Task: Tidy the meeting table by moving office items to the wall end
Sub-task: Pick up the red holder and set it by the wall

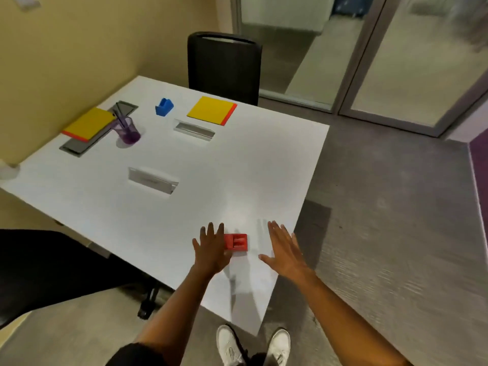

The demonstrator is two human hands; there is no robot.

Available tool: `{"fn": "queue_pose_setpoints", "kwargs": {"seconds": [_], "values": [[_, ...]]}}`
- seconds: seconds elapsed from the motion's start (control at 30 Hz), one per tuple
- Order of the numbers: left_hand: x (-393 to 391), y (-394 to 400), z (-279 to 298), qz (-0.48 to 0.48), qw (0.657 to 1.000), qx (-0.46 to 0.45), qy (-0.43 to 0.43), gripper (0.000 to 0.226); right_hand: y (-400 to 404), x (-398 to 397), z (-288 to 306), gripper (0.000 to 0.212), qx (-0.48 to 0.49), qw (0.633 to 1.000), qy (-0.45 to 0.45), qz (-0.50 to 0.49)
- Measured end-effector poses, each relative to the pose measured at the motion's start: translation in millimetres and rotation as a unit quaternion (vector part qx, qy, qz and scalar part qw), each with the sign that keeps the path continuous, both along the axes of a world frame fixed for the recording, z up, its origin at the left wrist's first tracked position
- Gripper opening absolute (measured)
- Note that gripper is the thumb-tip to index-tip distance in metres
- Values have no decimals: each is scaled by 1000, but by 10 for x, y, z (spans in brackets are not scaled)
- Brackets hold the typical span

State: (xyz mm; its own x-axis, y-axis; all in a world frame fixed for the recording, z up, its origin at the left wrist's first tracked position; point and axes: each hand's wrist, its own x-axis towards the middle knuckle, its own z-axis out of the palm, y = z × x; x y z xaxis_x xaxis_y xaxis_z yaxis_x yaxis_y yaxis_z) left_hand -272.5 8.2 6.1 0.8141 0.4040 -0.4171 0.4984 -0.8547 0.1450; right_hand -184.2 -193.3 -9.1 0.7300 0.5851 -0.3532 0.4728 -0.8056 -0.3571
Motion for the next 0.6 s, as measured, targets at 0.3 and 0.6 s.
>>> {"fn": "queue_pose_setpoints", "kwargs": {"seconds": [0.3, 0.6], "values": [[-93, 513, -221, -3, 999, -36, 16, 80, 601, -21, -254, 87, 28, 996, 58, 60], [-155, 772, -513, -45, 997, -42, -44, 67, 955, 6, -343, 78, 32, 995, 31, 85]]}}
